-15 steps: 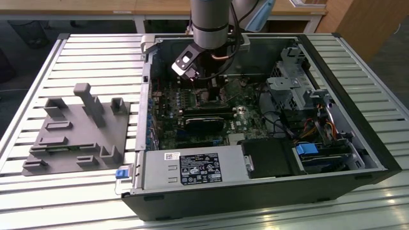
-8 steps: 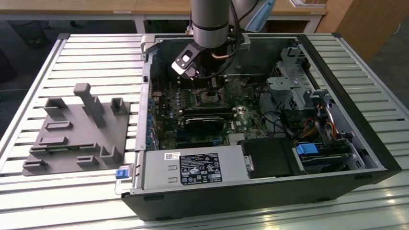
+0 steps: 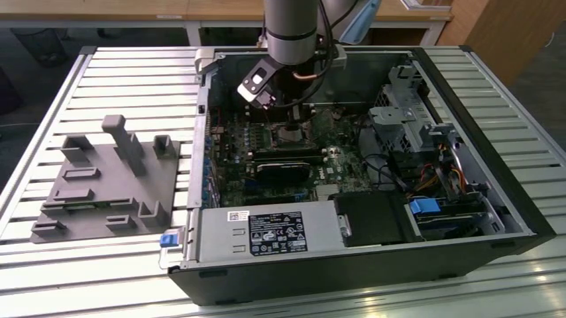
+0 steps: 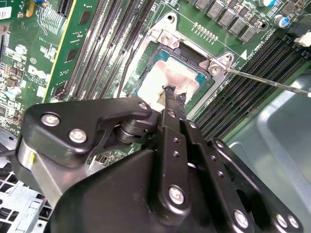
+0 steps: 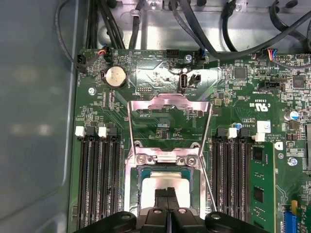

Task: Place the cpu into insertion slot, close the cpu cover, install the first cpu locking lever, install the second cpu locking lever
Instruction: 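Place the cpu into insertion slot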

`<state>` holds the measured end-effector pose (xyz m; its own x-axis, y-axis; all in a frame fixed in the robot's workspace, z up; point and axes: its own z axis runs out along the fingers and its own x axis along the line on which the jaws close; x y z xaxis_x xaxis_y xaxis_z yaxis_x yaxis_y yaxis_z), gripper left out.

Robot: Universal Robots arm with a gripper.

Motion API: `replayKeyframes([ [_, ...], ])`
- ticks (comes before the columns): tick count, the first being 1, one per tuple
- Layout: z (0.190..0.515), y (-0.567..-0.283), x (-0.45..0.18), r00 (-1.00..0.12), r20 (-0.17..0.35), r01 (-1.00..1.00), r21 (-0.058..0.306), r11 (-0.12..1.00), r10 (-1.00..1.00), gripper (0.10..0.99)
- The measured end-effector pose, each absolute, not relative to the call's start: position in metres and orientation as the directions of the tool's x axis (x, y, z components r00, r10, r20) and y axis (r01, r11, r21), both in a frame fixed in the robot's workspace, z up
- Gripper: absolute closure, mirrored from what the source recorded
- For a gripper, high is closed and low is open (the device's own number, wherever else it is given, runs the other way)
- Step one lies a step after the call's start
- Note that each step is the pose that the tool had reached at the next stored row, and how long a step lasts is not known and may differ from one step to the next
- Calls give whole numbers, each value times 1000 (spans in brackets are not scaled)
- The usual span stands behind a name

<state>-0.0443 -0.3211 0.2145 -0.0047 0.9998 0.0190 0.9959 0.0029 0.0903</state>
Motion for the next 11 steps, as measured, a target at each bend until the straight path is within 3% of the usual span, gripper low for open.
replayKeyframes([
  [11, 219, -321, -44, -5, 19, 996, 90, 3, 1000, 980],
])
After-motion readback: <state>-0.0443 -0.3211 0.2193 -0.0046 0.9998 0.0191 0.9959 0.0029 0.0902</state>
